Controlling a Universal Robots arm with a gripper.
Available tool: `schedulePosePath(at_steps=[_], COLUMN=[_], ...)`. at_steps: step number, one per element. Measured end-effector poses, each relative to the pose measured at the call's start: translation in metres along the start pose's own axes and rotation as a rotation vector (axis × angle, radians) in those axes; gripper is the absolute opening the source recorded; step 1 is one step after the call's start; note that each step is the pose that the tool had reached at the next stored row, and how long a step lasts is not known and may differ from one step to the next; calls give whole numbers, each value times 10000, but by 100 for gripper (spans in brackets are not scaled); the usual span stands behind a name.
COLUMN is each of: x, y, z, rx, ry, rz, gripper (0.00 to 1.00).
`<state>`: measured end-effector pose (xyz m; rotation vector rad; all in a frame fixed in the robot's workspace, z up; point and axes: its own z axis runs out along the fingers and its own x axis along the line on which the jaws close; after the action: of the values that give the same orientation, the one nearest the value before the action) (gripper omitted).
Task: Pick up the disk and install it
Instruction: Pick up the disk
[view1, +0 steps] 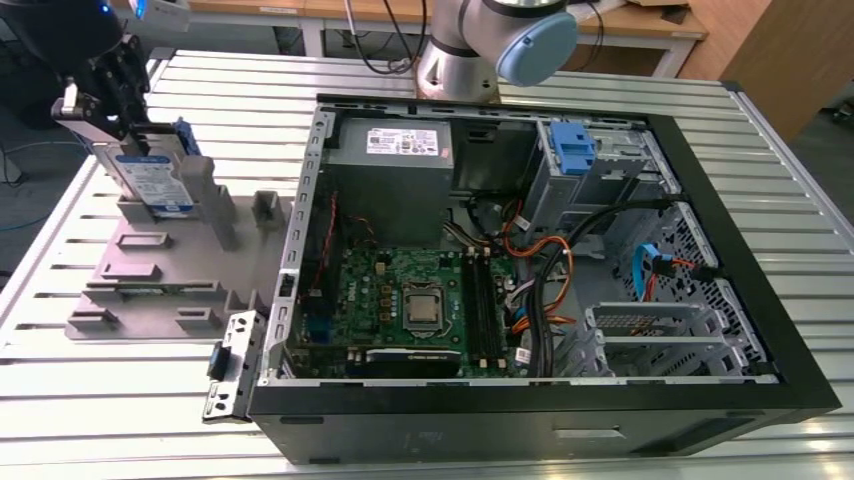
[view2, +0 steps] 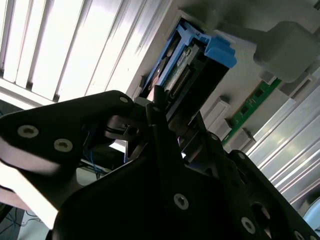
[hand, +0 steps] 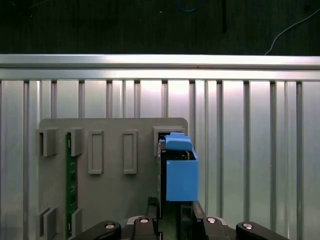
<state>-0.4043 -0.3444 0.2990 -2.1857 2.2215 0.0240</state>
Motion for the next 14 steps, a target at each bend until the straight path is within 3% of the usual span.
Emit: schedulePosePath(at_steps=[4, 10, 14], x=[-1, -2, -3], y=[-1, -1, -2], z=[-37, -50, -92], rx=[-15, -15, -18], ry=[60, 66, 66], rz=[6, 8, 9], gripper=[35, 35, 35])
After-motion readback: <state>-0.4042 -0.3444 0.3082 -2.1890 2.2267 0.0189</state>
